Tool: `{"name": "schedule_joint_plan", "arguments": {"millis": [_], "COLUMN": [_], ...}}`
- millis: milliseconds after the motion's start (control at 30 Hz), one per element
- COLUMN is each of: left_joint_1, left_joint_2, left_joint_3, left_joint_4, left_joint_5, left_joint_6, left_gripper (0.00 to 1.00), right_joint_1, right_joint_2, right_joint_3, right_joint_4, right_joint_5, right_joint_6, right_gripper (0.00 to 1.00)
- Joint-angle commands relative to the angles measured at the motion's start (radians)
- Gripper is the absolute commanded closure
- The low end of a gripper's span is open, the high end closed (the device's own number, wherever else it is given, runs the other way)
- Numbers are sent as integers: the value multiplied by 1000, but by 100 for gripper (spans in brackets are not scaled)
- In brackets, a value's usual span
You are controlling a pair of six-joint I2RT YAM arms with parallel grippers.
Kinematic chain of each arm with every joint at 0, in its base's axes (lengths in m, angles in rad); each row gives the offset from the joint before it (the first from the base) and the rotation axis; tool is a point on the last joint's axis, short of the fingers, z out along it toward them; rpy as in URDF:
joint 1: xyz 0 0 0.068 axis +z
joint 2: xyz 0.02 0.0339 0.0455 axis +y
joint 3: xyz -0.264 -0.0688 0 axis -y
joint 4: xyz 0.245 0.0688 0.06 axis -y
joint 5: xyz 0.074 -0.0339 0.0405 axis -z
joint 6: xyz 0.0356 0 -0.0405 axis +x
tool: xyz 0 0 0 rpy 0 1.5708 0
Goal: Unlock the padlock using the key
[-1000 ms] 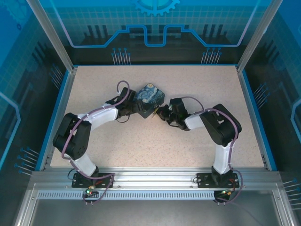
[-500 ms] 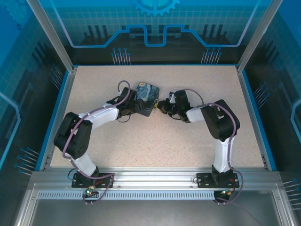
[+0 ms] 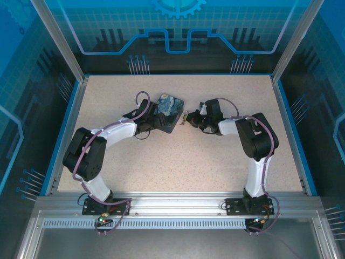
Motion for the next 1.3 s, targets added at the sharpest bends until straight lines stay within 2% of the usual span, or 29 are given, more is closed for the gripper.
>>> {"name": "schedule_joint_plan", "arguments": {"millis": [0, 200, 367, 600, 833, 900, 1033, 1167, 1267], "left_joint_1": [1, 2, 3, 3, 3, 4, 3, 5, 4], "left_joint_2": [56, 36, -15, -132, -266, -302, -364, -401, -421], "left_joint_3": [-18, 26, 76, 98, 101, 100, 99, 94, 89], "left_joint_4": [-182, -212, -246, -286, -351, -369, -403, -420, -425], "left_joint_5": [-10, -13, -6, 13, 16, 12, 0, -3, -4], "left_joint_6": [25, 34, 44, 44, 44, 42, 41, 35, 26], "left_gripper": [18, 8, 1, 1, 1, 1, 1, 1, 1], "right_joint_1": [-27, -75, -143, -250, -340, -370, -451, -528, -565], "right_joint_2": [13, -66, -154, -243, -307, -332, -430, -579, -700], "right_joint_3": [-17, -75, -163, -301, -369, -391, -436, -459, -470], "right_joint_4": [154, 120, 14, -69, -167, -201, -304, -486, -605], "right_joint_5": [-33, -60, -79, -89, -114, -123, -126, -91, -59], "right_joint_6": [67, 42, -16, -61, -97, -107, -142, -197, -222], "right_gripper": [100, 100, 100, 100, 100, 92, 55, 20, 7]}}
